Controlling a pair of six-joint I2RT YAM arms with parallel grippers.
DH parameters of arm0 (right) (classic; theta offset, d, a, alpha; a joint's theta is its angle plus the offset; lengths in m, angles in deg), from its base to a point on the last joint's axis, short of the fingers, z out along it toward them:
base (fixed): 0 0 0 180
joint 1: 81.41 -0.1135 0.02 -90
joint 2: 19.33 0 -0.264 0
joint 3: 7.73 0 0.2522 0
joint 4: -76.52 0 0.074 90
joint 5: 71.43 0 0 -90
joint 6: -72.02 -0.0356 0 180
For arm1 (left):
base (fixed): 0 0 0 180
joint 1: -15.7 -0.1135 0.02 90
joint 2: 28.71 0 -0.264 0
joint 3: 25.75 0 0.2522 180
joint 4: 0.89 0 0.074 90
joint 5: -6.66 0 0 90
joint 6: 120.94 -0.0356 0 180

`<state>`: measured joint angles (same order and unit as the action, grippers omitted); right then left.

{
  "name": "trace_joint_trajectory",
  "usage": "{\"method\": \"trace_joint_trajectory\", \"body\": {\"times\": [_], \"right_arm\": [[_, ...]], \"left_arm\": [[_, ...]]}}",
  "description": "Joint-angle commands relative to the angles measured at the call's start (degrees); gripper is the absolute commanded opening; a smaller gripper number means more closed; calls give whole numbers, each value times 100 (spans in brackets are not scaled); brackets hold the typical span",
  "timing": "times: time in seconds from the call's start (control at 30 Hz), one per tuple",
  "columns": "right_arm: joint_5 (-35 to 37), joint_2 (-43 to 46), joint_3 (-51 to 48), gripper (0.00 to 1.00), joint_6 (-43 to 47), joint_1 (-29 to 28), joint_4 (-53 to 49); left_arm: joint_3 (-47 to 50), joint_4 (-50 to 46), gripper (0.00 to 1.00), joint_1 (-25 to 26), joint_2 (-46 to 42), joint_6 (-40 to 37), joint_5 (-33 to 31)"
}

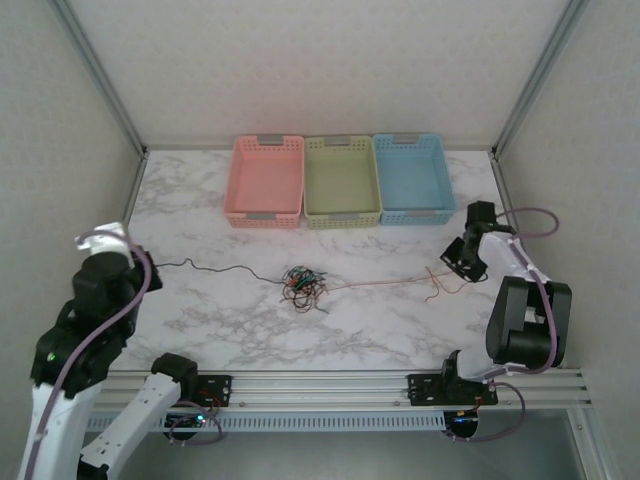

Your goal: Untangle the cables

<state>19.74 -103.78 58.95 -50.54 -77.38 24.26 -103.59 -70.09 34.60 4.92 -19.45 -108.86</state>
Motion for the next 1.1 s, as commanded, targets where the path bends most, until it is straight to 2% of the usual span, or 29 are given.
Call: {"method": "trace_joint_trajectory", "body": {"times": [0.0,0.13,0.23,0.3,0.4,0.7,1.07], "right_arm": [[-39,318,209,10,257,-521,-269],[-112,579,121,27,289,-860,-413],[-161,787,95,47,360,-1020,-531],[-242,917,111,53,395,-1078,-634],[-600,1107,151,57,430,-1205,-674],[-1171,1819,230,58,406,-1817,-328],[-1313,1391,598,56,963,-2730,-141]], "left_arm": [[276,185,0,-41,290,353,1040],[529,288,0,-44,320,363,1176],[669,314,0,-44,279,354,1163],[775,348,0,-44,242,354,1204],[903,402,0,-43,210,379,1294],[947,412,0,-44,207,346,1341],[1026,431,0,-44,173,346,1392]]}}
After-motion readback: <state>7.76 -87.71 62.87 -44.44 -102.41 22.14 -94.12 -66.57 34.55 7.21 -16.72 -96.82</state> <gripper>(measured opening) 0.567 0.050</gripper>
